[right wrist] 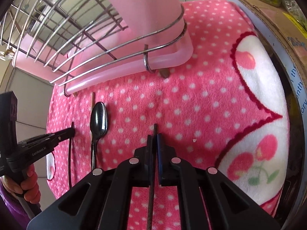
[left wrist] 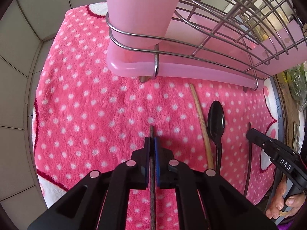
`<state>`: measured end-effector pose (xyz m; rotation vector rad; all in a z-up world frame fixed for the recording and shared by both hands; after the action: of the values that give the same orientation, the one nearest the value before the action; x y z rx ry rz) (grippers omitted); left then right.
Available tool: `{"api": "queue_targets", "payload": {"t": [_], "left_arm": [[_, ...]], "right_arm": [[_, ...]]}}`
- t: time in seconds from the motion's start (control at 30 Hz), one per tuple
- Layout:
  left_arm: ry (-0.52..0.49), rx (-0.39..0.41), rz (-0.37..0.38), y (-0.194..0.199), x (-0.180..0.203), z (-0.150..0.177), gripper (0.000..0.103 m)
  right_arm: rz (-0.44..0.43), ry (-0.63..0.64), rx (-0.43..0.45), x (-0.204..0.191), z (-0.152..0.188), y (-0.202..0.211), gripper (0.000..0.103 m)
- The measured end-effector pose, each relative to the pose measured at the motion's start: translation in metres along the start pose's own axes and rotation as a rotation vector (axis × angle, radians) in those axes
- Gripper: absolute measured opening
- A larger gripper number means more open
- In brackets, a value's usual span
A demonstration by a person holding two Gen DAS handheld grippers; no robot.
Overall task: Organize utensils
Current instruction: 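Lift both dark chopsticks upright and carry them over the pink cup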
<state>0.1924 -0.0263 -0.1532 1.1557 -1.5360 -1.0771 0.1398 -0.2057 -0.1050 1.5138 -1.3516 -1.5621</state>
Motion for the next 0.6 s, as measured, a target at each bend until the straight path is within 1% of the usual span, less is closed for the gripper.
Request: {"api": "queue_targets", "payload": {"t": [0.07, 0.13, 0.2, 0.27, 0.4, 0.6], "left_arm": [[0.014, 0.026, 0.017, 0.007, -0.004, 0.005, 0.004], [0.012, 0.078, 0.035, 0.019, -0.007, 0.011, 0.004], [0.017, 0.136, 0.051, 0.033, -0.010, 0.017, 0.004], [0.027, 0.189, 0.064, 0.048, -0.012, 0.023, 0.004], [0.050, 0.314, 0.088, 0.079, -0.018, 0.038, 0.004], [0.049, 0.531, 0.088, 0.131, -0.019, 0.054, 0.004]], "right_arm": [[-0.016, -0.009, 0.024, 0.006, 0.000, 0.009, 0.005], [-0.061, -0.015, 0.062, 0.008, 0.001, 0.022, 0.004], [-0.063, -0.002, 0.116, 0.008, 0.003, 0.037, 0.004], [-0.086, 0.008, 0.164, 0.007, 0.005, 0.052, 0.004], [-0.128, 0.023, 0.268, 0.005, 0.012, 0.081, 0.004], [-0.132, 0.064, 0.421, -0.005, 0.018, 0.118, 0.004]]}}
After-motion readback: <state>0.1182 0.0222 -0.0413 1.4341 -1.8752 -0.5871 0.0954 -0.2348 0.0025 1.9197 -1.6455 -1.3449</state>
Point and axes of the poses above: each gripper's, at about its wrist camera, not at the fingertips, and y roughly against the way its jaws point, x to its right, z to its underside, the point moved 2 cm from there along -y, roughly the way its jaws point, and after that the axes turned 10 degrees about -y, right-handed, at the moved point
